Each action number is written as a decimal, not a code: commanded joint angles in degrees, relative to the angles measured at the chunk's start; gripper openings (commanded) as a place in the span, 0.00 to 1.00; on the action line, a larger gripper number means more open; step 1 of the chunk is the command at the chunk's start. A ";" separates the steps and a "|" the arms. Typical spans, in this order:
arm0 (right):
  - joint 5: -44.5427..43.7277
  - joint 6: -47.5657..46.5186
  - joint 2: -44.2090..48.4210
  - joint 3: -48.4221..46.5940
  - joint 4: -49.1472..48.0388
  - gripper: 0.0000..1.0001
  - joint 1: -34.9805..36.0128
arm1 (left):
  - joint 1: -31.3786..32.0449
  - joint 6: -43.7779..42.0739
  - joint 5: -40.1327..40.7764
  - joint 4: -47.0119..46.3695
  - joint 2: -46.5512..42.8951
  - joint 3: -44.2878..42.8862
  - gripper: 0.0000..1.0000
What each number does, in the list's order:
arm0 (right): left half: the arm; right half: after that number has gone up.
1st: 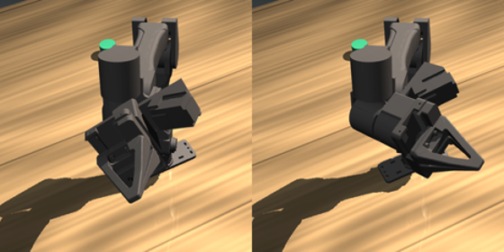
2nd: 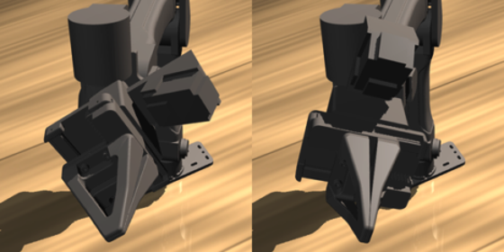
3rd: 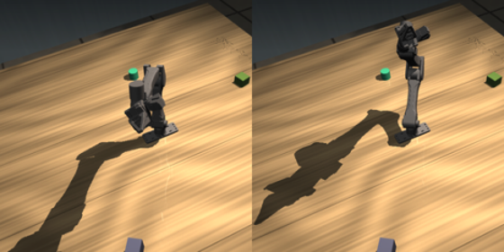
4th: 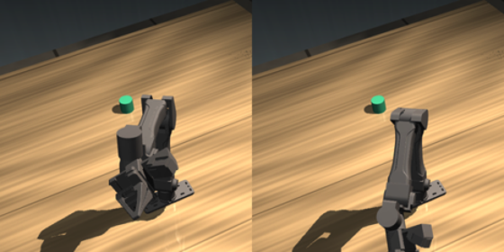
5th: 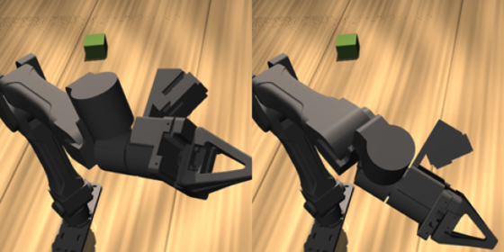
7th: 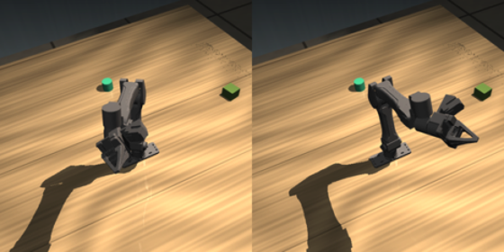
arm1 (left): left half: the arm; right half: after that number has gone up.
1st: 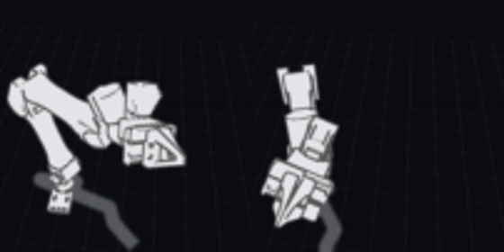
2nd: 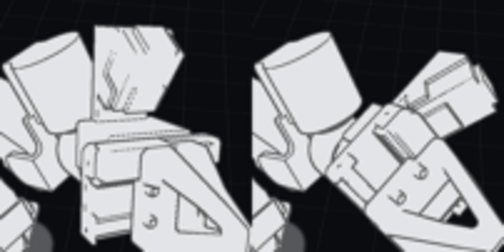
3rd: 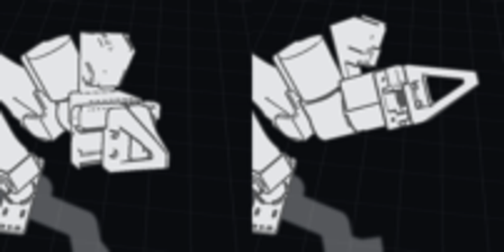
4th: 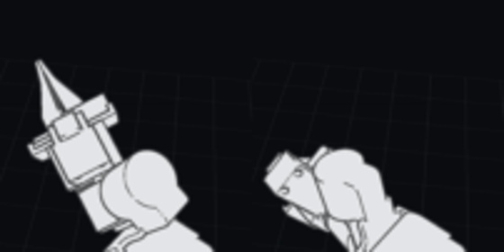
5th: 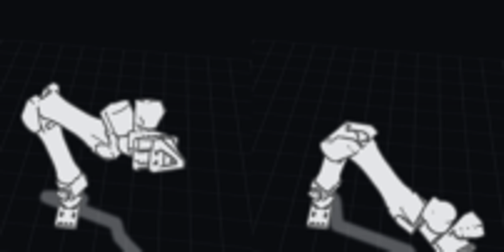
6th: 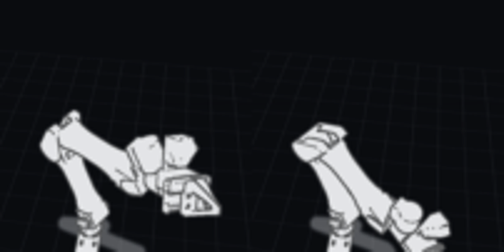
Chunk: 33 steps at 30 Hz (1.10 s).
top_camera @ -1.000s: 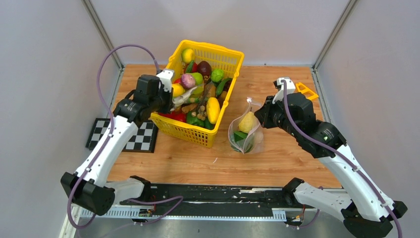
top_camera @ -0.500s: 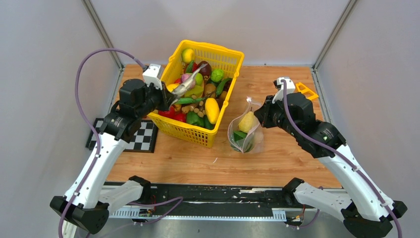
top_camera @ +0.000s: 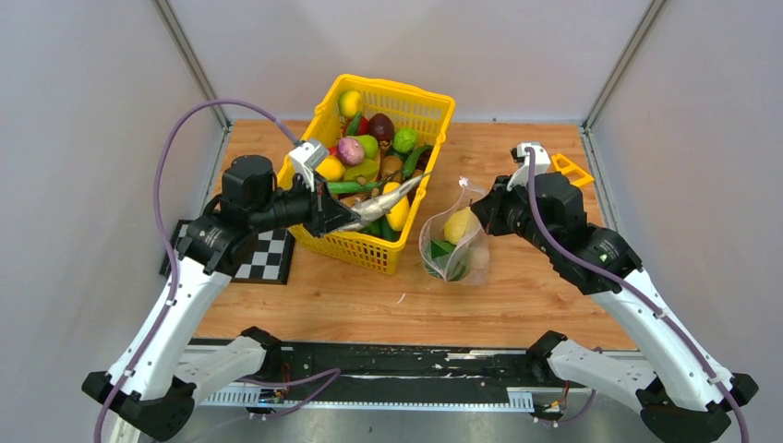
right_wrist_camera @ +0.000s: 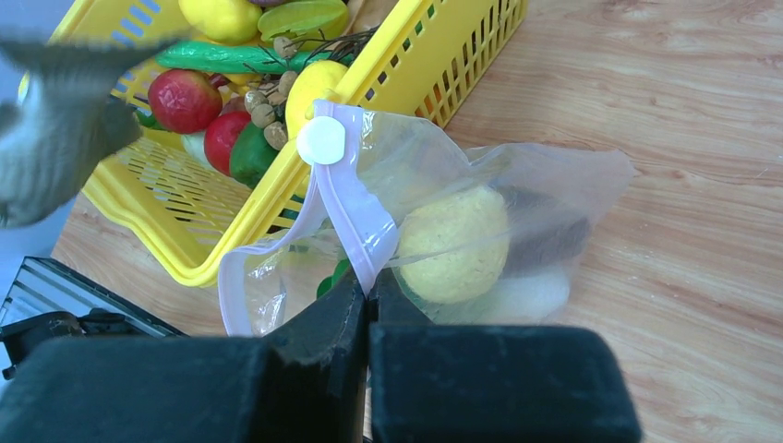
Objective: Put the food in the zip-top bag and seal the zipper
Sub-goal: Place the fake fish in the zipper food storage bag.
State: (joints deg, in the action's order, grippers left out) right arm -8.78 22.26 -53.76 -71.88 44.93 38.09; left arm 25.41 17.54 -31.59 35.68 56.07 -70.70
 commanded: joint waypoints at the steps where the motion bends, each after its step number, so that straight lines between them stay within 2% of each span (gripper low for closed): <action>1: 0.48 1.21 1.33 0.71 -6.03 0.00 -0.19 | 3.43 -2.78 -2.94 8.28 -1.79 -4.85 0.00; 7: 0.17 1.54 1.65 1.63 -7.48 0.00 -0.15 | 11.08 -0.26 2.16 16.34 0.75 -7.43 0.00; 12: 0.16 1.64 1.24 1.27 -7.40 0.00 -0.20 | 14.07 0.92 7.96 22.95 5.19 -11.24 0.00; 15: 0.72 1.55 1.11 1.05 -7.31 0.00 -0.15 | 14.23 2.72 6.98 20.82 6.63 -11.81 0.00; 19: 2.55 0.07 1.26 1.20 -7.74 0.00 -0.06 | 14.47 7.85 5.00 12.30 7.21 -10.32 0.00; 29: 1.92 -3.89 3.33 3.64 -10.98 0.00 1.93 | 17.61 16.27 5.25 1.50 12.09 -7.95 0.00; 33: 0.86 -5.54 2.87 3.32 -11.20 0.00 3.64 | 19.57 15.79 8.07 4.26 14.94 -10.55 0.00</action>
State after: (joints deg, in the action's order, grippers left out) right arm -7.05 19.38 -51.53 -67.77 38.83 40.10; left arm 43.38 31.88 -25.10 42.17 69.43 -78.63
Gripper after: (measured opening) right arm 0.013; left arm 0.044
